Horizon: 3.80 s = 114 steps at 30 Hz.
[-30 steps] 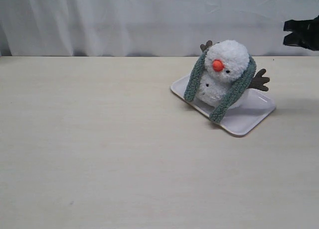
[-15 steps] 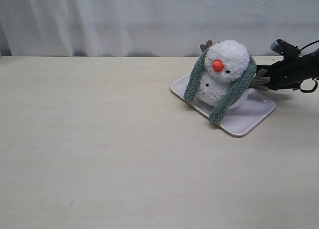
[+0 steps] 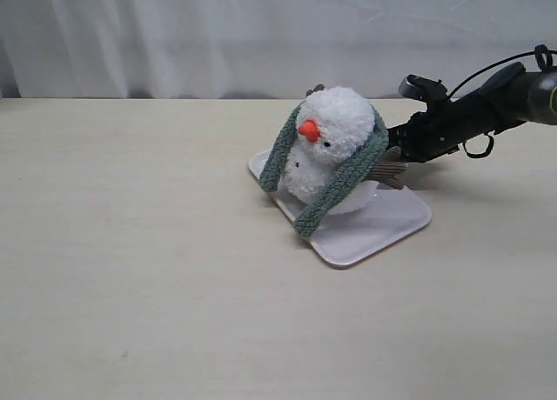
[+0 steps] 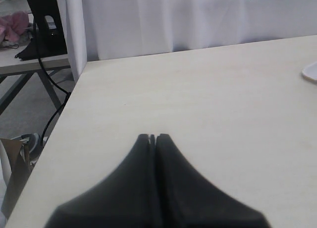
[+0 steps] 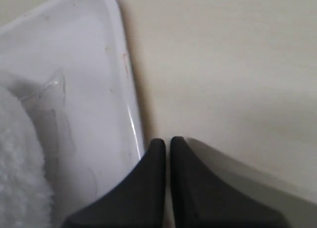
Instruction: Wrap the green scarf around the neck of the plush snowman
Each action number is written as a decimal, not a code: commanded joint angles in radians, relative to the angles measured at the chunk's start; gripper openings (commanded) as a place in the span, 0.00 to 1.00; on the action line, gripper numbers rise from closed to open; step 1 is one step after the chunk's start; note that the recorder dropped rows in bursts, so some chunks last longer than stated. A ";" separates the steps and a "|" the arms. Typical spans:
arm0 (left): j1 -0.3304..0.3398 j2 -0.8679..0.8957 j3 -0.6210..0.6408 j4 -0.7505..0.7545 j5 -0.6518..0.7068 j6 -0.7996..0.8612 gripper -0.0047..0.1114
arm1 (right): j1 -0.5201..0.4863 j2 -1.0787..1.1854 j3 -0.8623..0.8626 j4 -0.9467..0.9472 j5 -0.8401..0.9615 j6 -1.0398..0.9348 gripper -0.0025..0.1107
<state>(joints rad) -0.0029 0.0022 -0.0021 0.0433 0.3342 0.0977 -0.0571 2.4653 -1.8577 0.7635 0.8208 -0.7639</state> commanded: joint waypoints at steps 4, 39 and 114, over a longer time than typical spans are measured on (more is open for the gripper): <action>0.002 -0.002 0.002 -0.002 -0.011 -0.002 0.04 | 0.037 -0.001 -0.004 -0.015 0.092 -0.063 0.06; 0.002 -0.002 0.002 -0.002 -0.011 -0.002 0.04 | 0.013 -0.639 0.835 0.017 -0.267 -0.011 0.06; 0.002 -0.002 0.002 -0.002 -0.011 -0.002 0.04 | 0.090 -0.349 0.590 0.085 -0.529 -0.150 0.06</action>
<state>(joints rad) -0.0029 0.0022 -0.0021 0.0433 0.3342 0.0977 0.0373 2.1566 -1.2607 0.9137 0.2322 -0.9465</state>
